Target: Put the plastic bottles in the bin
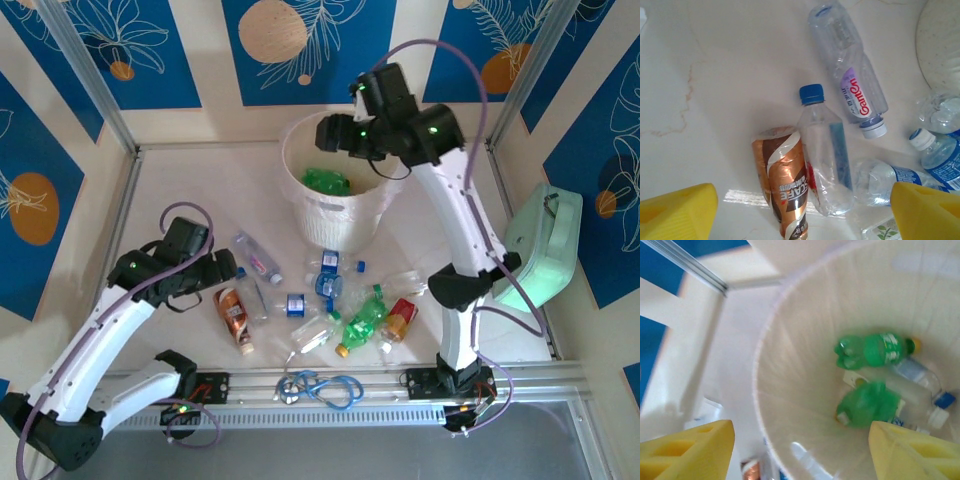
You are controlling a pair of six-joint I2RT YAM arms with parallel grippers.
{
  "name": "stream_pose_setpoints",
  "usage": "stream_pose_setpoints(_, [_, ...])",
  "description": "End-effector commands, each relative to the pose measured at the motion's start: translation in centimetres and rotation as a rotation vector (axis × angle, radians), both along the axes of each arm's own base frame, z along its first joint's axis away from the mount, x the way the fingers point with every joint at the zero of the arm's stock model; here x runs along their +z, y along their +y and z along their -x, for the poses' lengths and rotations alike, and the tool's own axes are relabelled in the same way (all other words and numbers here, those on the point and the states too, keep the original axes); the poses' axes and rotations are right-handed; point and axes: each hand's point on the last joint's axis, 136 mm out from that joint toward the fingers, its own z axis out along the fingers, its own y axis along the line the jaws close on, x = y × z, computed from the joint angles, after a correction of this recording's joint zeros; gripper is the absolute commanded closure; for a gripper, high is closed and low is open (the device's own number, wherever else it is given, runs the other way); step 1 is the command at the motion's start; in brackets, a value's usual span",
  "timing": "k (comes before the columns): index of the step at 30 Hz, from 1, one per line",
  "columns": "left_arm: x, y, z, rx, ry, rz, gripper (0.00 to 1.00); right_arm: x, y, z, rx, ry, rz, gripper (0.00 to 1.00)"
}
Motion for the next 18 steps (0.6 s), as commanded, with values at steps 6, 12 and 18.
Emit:
stream_pose_setpoints(6, [-4.0,0.7,2.5,0.083,0.127,0.017,0.17,4.8,2.5,10.8,0.275,-0.118,-0.188,0.29])
stream_pose_setpoints(12, [-7.6,0.5,2.5,0.101,0.203,-0.005,0.19,-0.5,3.7,16.9,0.347,-0.070,-0.197,0.29])
stream_pose_setpoints(18, [-9.9,-0.3,1.2,0.106,0.238,-0.010,0.21,-6.3,3.8,19.9,0.342,0.056,-0.157,0.29])
